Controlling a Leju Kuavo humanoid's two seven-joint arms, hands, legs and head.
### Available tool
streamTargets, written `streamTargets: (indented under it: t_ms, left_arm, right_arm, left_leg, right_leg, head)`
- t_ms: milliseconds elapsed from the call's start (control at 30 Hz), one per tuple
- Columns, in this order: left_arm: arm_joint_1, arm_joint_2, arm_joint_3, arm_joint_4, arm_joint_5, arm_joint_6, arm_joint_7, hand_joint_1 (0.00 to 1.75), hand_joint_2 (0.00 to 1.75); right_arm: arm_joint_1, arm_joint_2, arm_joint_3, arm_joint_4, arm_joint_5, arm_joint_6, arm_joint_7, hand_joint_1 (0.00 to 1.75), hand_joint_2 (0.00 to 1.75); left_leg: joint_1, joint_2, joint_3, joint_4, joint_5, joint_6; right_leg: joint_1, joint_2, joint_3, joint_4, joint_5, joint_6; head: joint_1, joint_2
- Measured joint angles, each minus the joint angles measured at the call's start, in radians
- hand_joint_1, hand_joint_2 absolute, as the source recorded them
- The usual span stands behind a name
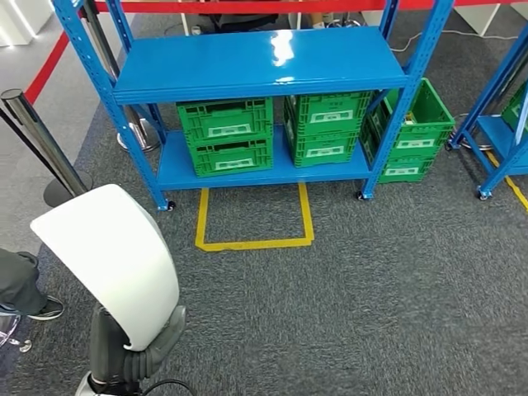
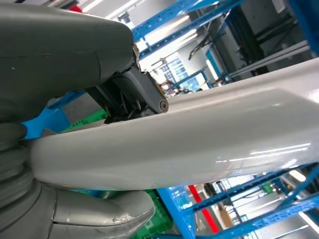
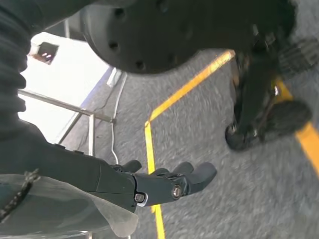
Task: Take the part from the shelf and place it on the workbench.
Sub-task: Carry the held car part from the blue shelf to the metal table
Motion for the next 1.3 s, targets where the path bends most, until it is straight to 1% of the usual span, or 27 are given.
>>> streamTargets:
  t_ms: [67,100,133,167,200,233,267,333,367,433,467,533,600,633,700,733,767,833,900,967,1000,1067,1133,1167,1200,1233,1300]
  left_arm:
    - [-0.001,0.0,0.0,0.002,0.001,-0.004,-0.003,1.75,1.75]
    - [-0.001,0.0,0.0,0.004,0.001,-0.005,-0.004,1.75,1.75]
    - [-0.002,0.0,0.0,0.005,0.002,-0.007,-0.005,1.75,1.75]
    - [-0.004,0.0,0.0,0.007,0.002,-0.009,-0.006,1.75,1.75]
    - [-0.005,0.0,0.0,0.008,0.002,-0.012,-0.007,1.75,1.75]
    - [-0.007,0.0,0.0,0.009,0.002,-0.014,-0.008,1.75,1.75]
    - [-0.009,0.0,0.0,0.01,0.004,-0.017,-0.008,1.75,1.75]
    - [-0.012,-0.001,0.0,0.01,0.007,-0.023,-0.01,1.75,1.75]
    - [-0.014,-0.002,0.0,0.011,0.009,-0.026,-0.011,1.75,1.75]
    - [-0.016,-0.002,0.001,0.012,0.013,-0.034,-0.013,1.75,1.75]
    - [-0.017,-0.003,0.001,0.013,0.016,-0.038,-0.014,1.75,1.75]
    - [-0.018,-0.006,0.002,0.014,0.019,-0.047,-0.019,1.75,1.75]
    - [-0.018,-0.008,0.003,0.014,0.022,-0.055,-0.026,1.75,1.75]
    - [-0.018,-0.009,0.004,0.014,0.024,-0.058,-0.029,1.75,1.75]
    - [-0.019,-0.01,0.004,0.016,0.03,-0.066,-0.036,1.75,1.75]
    - [-0.02,-0.01,0.004,0.016,0.033,-0.069,-0.039,1.75,1.75]
    - [-0.021,-0.01,0.005,0.017,0.035,-0.072,-0.042,1.75,1.75]
    - [-0.023,-0.012,0.006,0.017,0.037,-0.076,-0.047,1.75,1.75]
    - [-0.024,-0.013,0.007,0.017,0.038,-0.077,-0.05,1.75,1.75]
    - [-0.025,-0.013,0.008,0.018,0.039,-0.078,-0.051,1.75,1.75]
    - [-0.024,-0.013,0.008,0.018,0.039,-0.078,-0.051,1.75,1.75]
    - [-0.021,-0.012,0.009,0.018,0.041,-0.079,-0.051,1.75,1.75]
    - [-0.018,-0.011,0.01,0.02,0.043,-0.08,-0.051,1.75,1.75]
    - [-0.017,-0.011,0.011,0.021,0.043,-0.08,-0.051,1.75,1.75]
    - [-0.017,-0.011,0.011,0.021,0.043,-0.081,-0.051,1.75,1.75]
    - [-0.017,-0.01,0.011,0.022,0.044,-0.081,-0.051,1.75,1.75]
    - [-0.016,-0.01,0.011,0.022,0.044,-0.081,-0.051,1.75,1.75]
  right_arm:
    - [0.0,0.002,-0.01,-0.004,0.007,0.002,0.0,0.0,1.75]
    - [0.0,0.003,-0.013,-0.005,0.009,0.003,0.001,0.0,1.75]
    - [0.0,0.004,-0.016,-0.006,0.013,0.004,0.001,0.0,1.75]
    - [0.0,0.005,-0.02,-0.007,0.016,0.005,0.001,0.0,1.75]
    - [0.0,0.006,-0.024,-0.009,0.019,0.006,0.001,0.0,1.75]
    - [0.0,0.008,-0.029,-0.01,0.022,0.007,0.001,0.0,1.75]
    - [0.0,0.009,-0.033,-0.011,0.024,0.007,0.001,0.0,1.75]
    - [-0.003,0.012,-0.039,-0.015,0.03,0.009,0.001,0.0,1.75]
    - [-0.004,0.014,-0.043,-0.016,0.033,0.01,0.0,0.0,1.75]
    - [-0.002,0.015,-0.052,-0.018,0.038,0.012,-0.001,0.0,1.75]
    - [0.0,0.015,-0.057,-0.019,0.042,0.013,-0.001,0.0,1.75]
    - [0.002,0.015,-0.067,-0.02,0.054,0.015,0.002,0.0,1.75]
    - [0.001,0.016,-0.077,-0.021,0.067,0.017,0.007,0.0,1.75]
    - [0.001,0.017,-0.083,-0.021,0.071,0.018,0.009,0.0,1.75]
    - [0.0,0.018,-0.093,-0.022,0.081,0.02,0.01,0.0,1.75]
    - [-0.001,0.018,-0.097,-0.022,0.086,0.021,0.01,0.0,1.75]
    - [-0.002,0.018,-0.102,-0.024,0.09,0.021,0.01,0.0,1.75]
    - [-0.008,0.018,-0.109,-0.028,0.096,0.021,0.011,0.0,1.75]
    - [-0.012,0.019,-0.116,-0.031,0.101,0.02,0.01,0.0,1.75]
    - [-0.009,0.022,-0.127,-0.031,0.108,0.018,0.003,0.0,1.75]
    - [-0.007,0.023,-0.132,-0.032,0.112,0.016,0.002,0.0,1.75]
    - [-0.004,0.024,-0.14,-0.032,0.118,0.014,0.007,0.0,1.75]
    - [-0.004,0.026,-0.148,-0.033,0.128,0.014,0.011,0.0,1.75]
    - [-0.004,0.027,-0.153,-0.034,0.134,0.014,0.011,0.0,1.75]
    - [-0.003,0.029,-0.158,-0.035,0.139,0.014,0.011,0.0,1.75]
    - [-0.001,0.03,-0.162,-0.035,0.142,0.014,0.011,0.0,1.75]
    - [-0.001,0.036,-0.167,-0.037,0.148,0.014,0.012,0.0,1.75]
  left_leg:
    - [0.008,-0.003,-0.014,0.103,-0.109,-0.014]
    - [0.013,-0.002,-0.017,0.163,-0.145,-0.019]
    - [0.016,-0.002,-0.013,0.207,-0.152,-0.023]
    - [0.019,-0.002,-0.001,0.229,-0.135,-0.026]
    - [0.022,-0.003,0.024,0.218,-0.1,-0.028]
    - [0.025,-0.007,0.063,0.175,-0.066,-0.028]
    - [0.025,-0.019,0.114,0.106,-0.054,-0.025]
    - [0.024,-0.043,0.205,-0.038,-0.074,-0.016]
    - [0.021,-0.049,0.227,-0.081,-0.089,-0.011]
    - [0.019,-0.036,0.219,-0.1,-0.084,-0.001]
    - [0.02,-0.026,0.208,-0.101,-0.075,0.007]
    - [0.022,-0.005,0.183,-0.104,-0.052,0.024]
    - [0.019,0.016,0.155,-0.103,-0.03,0.031]
    - [0.017,0.027,0.14,-0.101,-0.019,0.031]
    - [0.016,0.051,0.108,-0.092,-0.001,0.028]
    - [0.016,0.062,0.093,-0.086,0.006,0.024]
    - [0.015,0.071,0.082,-0.078,0.012,0.021]
    - [0.011,0.088,0.068,-0.06,0.018,0.011]
    - [0.009,0.109,0.065,-0.05,0.024,0.0]
    - [0.014,0.105,0.06,-0.045,0.02,-0.016]
    - [0.016,0.084,0.054,-0.028,-0.002,-0.024]
    - [0.017,0.03,0.027,0.063,-0.082,-0.035]
    - [0.017,0.009,-0.005,0.186,-0.151,-0.032]
    - [0.017,0.007,-0.009,0.219,-0.158,-0.028]
    - [0.016,0.005,0.003,0.215,-0.142,-0.022]
    - [0.014,-0.001,0.03,0.176,-0.11,-0.014]
    - [0.01,-0.039,0.095,0.054,-0.043,0.012]
  right_leg:
    - [-0.002,-0.002,-0.025,0.001,0.023,-0.011]
    - [-0.002,-0.002,-0.038,0.003,0.034,-0.012]
    - [-0.002,-0.002,-0.053,0.007,0.046,-0.012]
    - [-0.002,-0.001,-0.071,0.012,0.058,-0.01]
    - [-0.003,0.001,-0.091,0.018,0.07,-0.008]
    - [-0.004,0.004,-0.111,0.025,0.08,-0.005]
    - [-0.004,0.009,-0.128,0.032,0.09,0.001]
    - [-0.004,0.021,-0.151,0.039,0.112,0.014]
    - [-0.005,0.027,-0.159,0.039,0.125,0.02]
    - [-0.009,0.038,-0.173,0.034,0.146,0.033]
    - [-0.01,0.036,-0.18,0.039,0.135,0.037]
    - [-0.011,0.024,-0.205,0.101,0.054,0.04]
    - [-0.011,0.015,-0.234,0.229,-0.035,0.045]
    - [-0.011,0.015,-0.242,0.291,-0.042,0.048]
    - [-0.012,0.01,-0.227,0.345,0.019,0.052]
    - [-0.012,0.001,-0.195,0.323,0.055,0.052]
    - [-0.012,-0.02,-0.144,0.267,0.068,0.051]
    - [-0.008,-0.065,-0.024,0.106,0.022,0.046]
    - [-0.003,-0.074,0.028,0.014,-0.026,0.031]
    - [-0.002,-0.055,0.017,0.007,-0.023,0.012]
    - [-0.003,-0.048,0.01,0.007,-0.016,0.003]
    - [-0.001,-0.032,-0.007,0.007,0.0,-0.011]
    - [0.004,-0.01,-0.021,0.009,0.013,-0.017]
    - [0.007,0.003,-0.027,0.012,0.019,-0.019]
    - [0.011,0.017,-0.031,0.015,0.024,-0.019]
    - [0.014,0.031,-0.034,0.018,0.027,-0.02]
    - [0.019,0.056,-0.04,0.023,0.031,-0.019]
  head:
    - [-0.003,0.0]
    - [-0.005,0.0]
    - [-0.005,0.0]
    - [-0.006,0.0]
    - [-0.007,0.0]
    - [-0.008,0.0]
    - [-0.008,0.0]
    - [-0.008,0.0]
    - [-0.008,0.0]
    - [-0.008,0.0]
    - [-0.006,0.0]
    - [-0.001,0.0]
    - [0.003,0.0]
    - [0.004,0.0]
    - [0.004,0.0]
    - [0.004,0.0]
    - [0.004,0.0]
    - [0.004,0.0]
    - [0.0,0.0]
    - [-0.003,0.0]
    - [-0.004,0.0]
    - [-0.006,0.0]
    - [-0.007,0.0]
    - [-0.008,0.0]
    - [-0.008,0.0]
    - [-0.008,0.0]
    - [-0.005,0.0]
